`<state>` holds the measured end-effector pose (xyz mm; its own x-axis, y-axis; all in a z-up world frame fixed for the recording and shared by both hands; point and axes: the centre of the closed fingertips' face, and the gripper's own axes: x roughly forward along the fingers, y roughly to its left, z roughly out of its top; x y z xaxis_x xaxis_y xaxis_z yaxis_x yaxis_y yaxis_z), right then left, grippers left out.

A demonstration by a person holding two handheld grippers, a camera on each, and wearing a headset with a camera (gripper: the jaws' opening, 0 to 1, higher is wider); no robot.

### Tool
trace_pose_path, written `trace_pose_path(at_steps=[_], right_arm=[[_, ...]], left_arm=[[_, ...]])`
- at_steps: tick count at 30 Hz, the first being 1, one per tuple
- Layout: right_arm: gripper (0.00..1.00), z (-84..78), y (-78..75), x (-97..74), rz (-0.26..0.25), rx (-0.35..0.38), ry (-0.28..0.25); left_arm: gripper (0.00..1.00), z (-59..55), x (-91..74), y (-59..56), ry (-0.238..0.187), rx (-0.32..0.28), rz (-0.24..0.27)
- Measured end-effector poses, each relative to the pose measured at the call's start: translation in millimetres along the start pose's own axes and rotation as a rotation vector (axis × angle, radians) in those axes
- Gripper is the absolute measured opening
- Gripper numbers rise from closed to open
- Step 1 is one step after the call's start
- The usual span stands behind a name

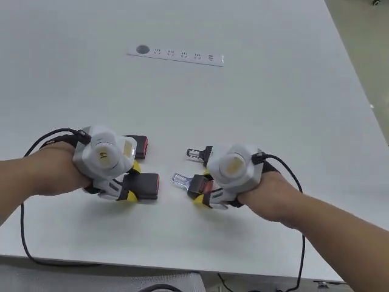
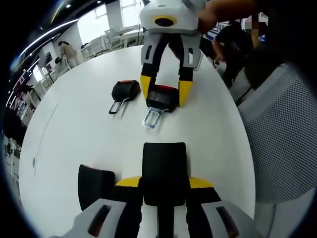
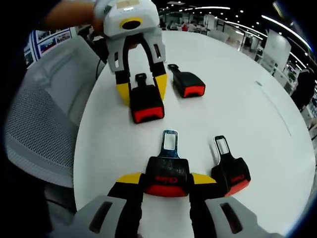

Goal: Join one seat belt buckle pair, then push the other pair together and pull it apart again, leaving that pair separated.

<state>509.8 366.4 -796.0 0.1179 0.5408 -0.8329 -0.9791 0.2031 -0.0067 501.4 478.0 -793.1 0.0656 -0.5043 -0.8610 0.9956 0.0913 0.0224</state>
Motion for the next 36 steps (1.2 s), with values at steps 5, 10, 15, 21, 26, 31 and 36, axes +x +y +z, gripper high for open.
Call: trace_pose_path(at_steps=[5, 10, 15, 21, 26, 31, 36], right_arm=[[0.34, 0.0, 8.0, -0.2, 0.025, -0.045, 0.022], [0.34, -2.3, 11.2, -0.3, 0.032, -0.063, 0.032], [0.34, -2.1, 12.3, -1.0, 0.036, -0.068, 0.037], [0.34, 1.0, 14.1, -2.9, 0.036, -0.08, 0.037], [0.34, 2.2, 15.5, 1.5, 0.038, -0.113, 0.04], [0.34, 9.0, 17.1, 3.6, 0.038, -0.117, 0.027], [0.34, 15.4, 18.3, 7.8, 0.055, -0.122, 0.004]], left_arm=[[0.34, -1.4, 0.4, 0.9, 0.005, -0.003, 0.003], [0.34, -1.2, 0.4, 1.0, 0.013, -0.006, 0.009], [0.34, 0.6, 0.6, 0.0, 0.03, 0.002, 0.01], [0.34, 1.7, 0.2, -0.5, 0.048, 0.025, 0.01], [0.34, 4.8, 0.7, -1.1, 0.069, 0.037, -0.006], [0.34, 4.0, 2.4, -0.3, 0.076, 0.041, -0.016], [0.34, 7.6, 5.5, 0.0, 0.06, 0.03, -0.012]])
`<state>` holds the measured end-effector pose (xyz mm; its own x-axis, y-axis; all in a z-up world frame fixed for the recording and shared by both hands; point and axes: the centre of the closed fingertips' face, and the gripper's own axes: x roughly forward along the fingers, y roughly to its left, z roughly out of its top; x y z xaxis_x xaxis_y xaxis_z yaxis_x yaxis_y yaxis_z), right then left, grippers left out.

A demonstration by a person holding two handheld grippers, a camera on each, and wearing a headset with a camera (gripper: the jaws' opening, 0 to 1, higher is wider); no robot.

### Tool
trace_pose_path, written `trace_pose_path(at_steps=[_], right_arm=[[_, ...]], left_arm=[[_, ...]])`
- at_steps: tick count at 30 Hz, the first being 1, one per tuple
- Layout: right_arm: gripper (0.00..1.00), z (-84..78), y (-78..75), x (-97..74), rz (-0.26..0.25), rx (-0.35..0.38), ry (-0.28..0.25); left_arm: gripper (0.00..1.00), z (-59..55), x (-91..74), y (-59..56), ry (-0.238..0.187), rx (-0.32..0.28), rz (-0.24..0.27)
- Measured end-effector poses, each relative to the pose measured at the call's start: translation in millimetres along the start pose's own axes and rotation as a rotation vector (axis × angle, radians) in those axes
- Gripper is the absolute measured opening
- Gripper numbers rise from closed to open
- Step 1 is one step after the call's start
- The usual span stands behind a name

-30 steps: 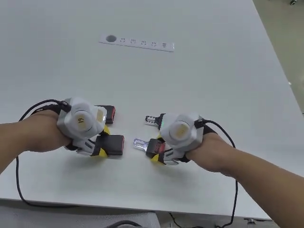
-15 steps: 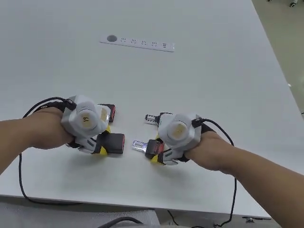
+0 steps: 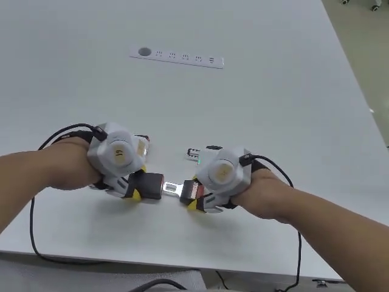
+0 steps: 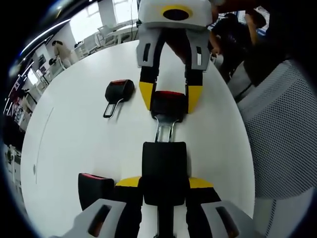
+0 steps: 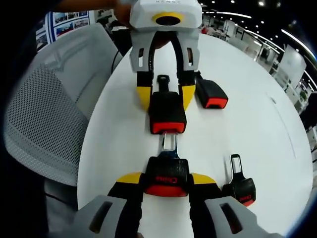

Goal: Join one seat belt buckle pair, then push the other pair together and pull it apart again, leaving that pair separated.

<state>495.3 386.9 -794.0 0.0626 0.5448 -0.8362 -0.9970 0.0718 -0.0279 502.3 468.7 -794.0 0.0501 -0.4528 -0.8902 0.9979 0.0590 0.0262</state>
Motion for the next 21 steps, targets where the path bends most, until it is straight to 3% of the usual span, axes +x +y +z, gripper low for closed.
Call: trace_pose_path(at_steps=[13, 21], right_arm=[[0.33, 0.1, -1.5, 3.1, 0.033, -0.02, 0.037], [0.32, 9.7, 2.2, 7.1, 0.045, -0.033, 0.035]], left_arm=[[0.34, -1.4, 0.4, 0.1, 0.012, 0.009, -0.019], [0.33, -0.6, 0.7, -2.2, 0.012, 0.007, -0.032]])
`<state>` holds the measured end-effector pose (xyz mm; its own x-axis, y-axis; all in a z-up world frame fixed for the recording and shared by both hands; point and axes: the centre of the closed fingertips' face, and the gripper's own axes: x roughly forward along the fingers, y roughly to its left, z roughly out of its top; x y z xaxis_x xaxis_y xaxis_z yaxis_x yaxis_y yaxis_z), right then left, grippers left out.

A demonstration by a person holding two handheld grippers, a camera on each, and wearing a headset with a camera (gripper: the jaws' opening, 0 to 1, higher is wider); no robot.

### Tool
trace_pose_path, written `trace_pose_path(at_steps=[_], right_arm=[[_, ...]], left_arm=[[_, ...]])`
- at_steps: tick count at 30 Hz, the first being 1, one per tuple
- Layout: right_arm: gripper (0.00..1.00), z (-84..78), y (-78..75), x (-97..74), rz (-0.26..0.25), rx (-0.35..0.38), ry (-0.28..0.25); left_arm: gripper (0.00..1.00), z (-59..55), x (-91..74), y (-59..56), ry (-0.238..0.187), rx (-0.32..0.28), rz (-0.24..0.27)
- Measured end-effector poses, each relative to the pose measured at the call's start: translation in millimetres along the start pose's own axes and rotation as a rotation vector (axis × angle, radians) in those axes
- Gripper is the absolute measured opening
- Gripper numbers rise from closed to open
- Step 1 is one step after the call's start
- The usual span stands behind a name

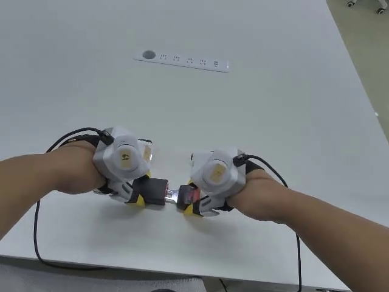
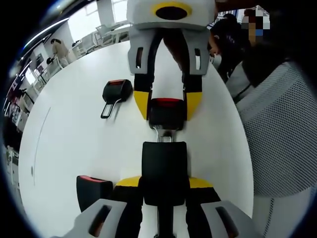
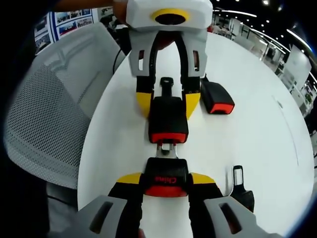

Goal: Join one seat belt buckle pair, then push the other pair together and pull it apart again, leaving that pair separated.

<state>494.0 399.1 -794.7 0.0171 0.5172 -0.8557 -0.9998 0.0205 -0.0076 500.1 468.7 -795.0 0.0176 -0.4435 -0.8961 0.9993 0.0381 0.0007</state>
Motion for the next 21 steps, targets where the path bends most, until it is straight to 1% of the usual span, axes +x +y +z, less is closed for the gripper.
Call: trace_pose_path(at_steps=[3, 8, 14, 19, 21], right_arm=[[0.31, 0.1, -1.9, -1.3, 0.007, 0.003, -0.009], [0.3, 4.3, -2.5, -1.6, 0.007, 0.011, -0.01], [0.3, 8.8, -2.9, -0.5, -0.002, 0.028, -0.019], [0.3, 19.4, -4.1, 4.1, -0.015, 0.047, -0.045], [0.3, 20.3, -4.3, 5.2, -0.022, 0.053, -0.048]], left_arm=[[0.33, 0.0, 0.2, -0.2, 0.0, 0.003, -0.002], [0.32, 0.0, -0.2, -0.8, 0.006, 0.006, -0.004], [0.32, 0.8, -1.1, -1.6, -0.001, -0.001, 0.001], [0.32, 0.9, -1.3, -2.2, -0.003, -0.005, 0.004], [0.32, 0.6, -0.8, -1.9, -0.005, -0.005, 0.004]])
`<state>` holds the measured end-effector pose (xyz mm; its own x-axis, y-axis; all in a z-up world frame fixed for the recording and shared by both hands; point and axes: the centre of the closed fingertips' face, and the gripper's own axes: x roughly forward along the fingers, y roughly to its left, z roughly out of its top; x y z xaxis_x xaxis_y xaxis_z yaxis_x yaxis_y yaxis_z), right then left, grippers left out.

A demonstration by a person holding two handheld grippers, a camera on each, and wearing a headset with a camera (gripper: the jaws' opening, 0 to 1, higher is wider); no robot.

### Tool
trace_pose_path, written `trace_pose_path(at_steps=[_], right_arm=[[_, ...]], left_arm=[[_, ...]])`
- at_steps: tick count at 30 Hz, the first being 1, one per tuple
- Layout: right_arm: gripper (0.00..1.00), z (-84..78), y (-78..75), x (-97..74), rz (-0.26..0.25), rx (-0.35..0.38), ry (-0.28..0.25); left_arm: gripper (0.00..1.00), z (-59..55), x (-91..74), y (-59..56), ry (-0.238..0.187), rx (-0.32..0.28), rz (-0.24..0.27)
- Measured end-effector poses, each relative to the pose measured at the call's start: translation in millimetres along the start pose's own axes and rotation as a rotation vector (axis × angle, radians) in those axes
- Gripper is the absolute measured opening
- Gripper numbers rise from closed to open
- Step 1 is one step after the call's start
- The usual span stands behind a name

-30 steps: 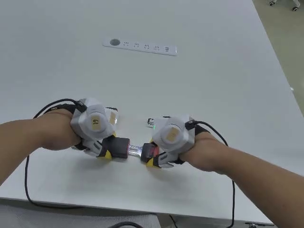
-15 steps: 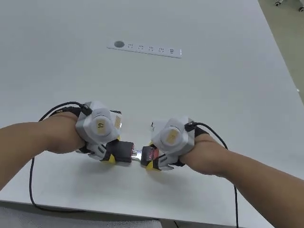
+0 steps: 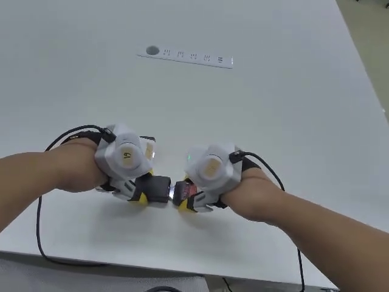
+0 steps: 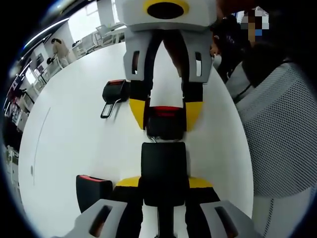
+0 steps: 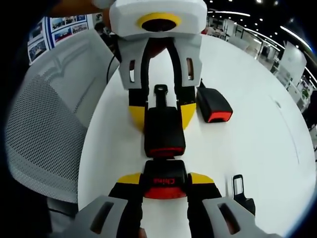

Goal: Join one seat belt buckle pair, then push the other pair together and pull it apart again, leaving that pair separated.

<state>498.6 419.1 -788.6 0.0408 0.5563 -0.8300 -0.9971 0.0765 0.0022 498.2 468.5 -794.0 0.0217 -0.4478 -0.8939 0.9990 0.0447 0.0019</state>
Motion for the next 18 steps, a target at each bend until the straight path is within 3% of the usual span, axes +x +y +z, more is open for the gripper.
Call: trace_pose_path(at_steps=[13, 18], right_arm=[[0.3, -1.7, 0.6, 4.3, -0.019, 0.002, -0.011], [0.3, -2.4, 2.8, 3.6, -0.02, -0.053, 0.015]], left_arm=[[0.32, -2.0, 1.9, 1.1, 0.002, 0.004, -0.001], [0.32, -2.5, 0.9, 1.6, -0.002, 0.007, -0.011]])
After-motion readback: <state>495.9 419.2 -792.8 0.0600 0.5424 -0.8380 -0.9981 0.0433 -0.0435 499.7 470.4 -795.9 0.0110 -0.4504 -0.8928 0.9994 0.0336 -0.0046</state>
